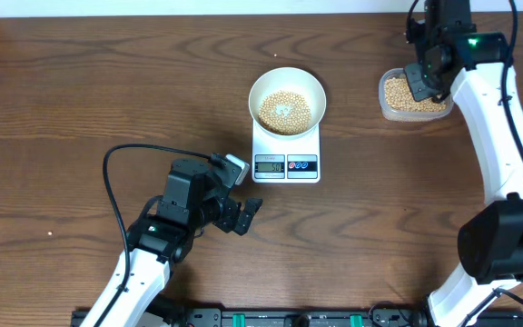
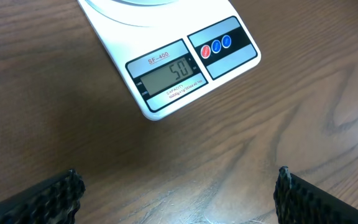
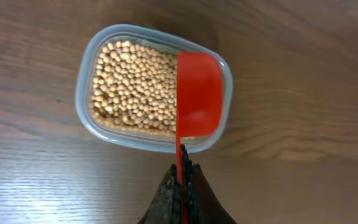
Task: Scoop item into bowl and weigh 50g on scale
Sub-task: 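Carry the red scoop back over the soybean tub, then lower the scoop into the tub and open the right gripper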
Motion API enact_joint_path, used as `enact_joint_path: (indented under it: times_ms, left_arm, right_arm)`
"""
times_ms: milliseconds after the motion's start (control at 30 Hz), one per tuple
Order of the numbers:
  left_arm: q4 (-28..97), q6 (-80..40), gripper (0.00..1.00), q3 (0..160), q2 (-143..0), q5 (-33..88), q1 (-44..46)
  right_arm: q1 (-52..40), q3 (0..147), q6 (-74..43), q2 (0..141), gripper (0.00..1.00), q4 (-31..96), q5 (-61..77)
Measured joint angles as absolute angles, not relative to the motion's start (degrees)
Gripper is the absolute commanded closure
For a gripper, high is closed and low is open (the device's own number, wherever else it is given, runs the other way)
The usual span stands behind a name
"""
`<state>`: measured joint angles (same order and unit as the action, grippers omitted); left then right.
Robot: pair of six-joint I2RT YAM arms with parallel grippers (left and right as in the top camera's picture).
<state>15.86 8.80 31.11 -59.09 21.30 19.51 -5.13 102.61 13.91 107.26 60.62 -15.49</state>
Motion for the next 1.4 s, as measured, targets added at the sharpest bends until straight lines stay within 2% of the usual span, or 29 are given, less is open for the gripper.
enact_joint_path:
  times_ms: [433,567,733,867,1033,1233,1400]
  left_arm:
    - [15.84,8.80,0.00,31.11,-59.09,21.30,19.51]
    - [15.84,8.80,0.00,31.11,-59.09,21.30,19.51]
    - [15.84,8.80,0.00,31.11,-59.09,21.30,19.51]
    - [15.84,8.80,0.00,31.11,-59.09,21.30,19.51]
    - [15.86,8.80,0.00,31.11,-59.09,21.30,19.51]
    - [15.84,8.80,0.00,31.11,-59.09,21.30,19.51]
    - [15.84,8.80,0.00,31.11,-59.09,21.30,19.51]
  right_arm:
    - [-5.89,102.67,13.08,107.26,0.99,62.59,-17.52]
    - [-5.06,102.69,11.11,107.15,0.99,62.28,-11.64]
    - [-0.12,102.69,7.68,105.65,0.99,60.95,2.31]
    - [5.41,102.72,1.54,104.07,0.99,60.77,10.39]
    - [10.81,102.59,-11.81,103.96,0.96,58.78,14.83]
    - [11.70,97.80,-21.89,103.98,0.91,52.66,16.19]
    - [11.73,95.26,-25.78,103.98,0.85,50.17,16.40]
